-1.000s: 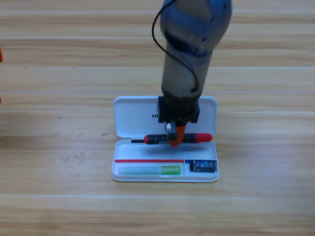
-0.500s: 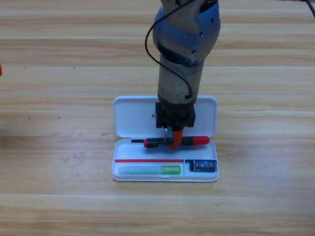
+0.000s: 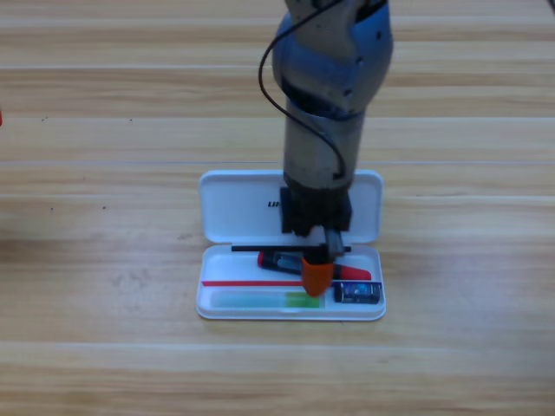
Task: Clean up eraser and pencils
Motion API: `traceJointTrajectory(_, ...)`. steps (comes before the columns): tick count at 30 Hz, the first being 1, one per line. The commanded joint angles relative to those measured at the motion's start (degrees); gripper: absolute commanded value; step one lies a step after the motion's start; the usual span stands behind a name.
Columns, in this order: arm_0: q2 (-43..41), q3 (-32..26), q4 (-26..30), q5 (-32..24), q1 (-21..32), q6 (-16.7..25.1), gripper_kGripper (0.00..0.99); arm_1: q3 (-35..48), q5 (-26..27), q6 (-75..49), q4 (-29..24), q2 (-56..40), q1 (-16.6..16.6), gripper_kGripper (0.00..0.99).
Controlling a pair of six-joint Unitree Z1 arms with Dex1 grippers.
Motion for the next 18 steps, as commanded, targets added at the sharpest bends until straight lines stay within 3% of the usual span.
traceJointTrajectory(1, -0.2, -1.3, -0.5, -1.3, 1.0, -0.3, 0.887, 7.9, 5.4, 1.0, 0.6, -13.6, 2.7, 0.89)
traceJointTrajectory(7, 1.2, -4.5, -1.6, -3.5, 0.9, -1.0, 0.834, 17.9, 13.2, 3.0, -0.8, -27.5, 2.9, 0.89)
traceJointTrajectory(9, 2.1, -6.2, -1.7, -3.8, 0.9, -1.3, 0.834, 23.3, 16.2, 5.9, -5.2, -33.5, 2.9, 0.899)
traceJointTrajectory(14, 5.6, -11.8, -3.4, -4.9, 0.9, -2.0, 0.842, 40.7, 19.5, 14.5, -21.8, -48.9, 2.9, 0.928)
traceJointTrajectory(18, 9.7, -15.5, -6.3, -6.7, 0.8, -3.2, 0.881, 47.2, 22.3, 18.3, -27.1, -54.8, 2.9, 0.934)
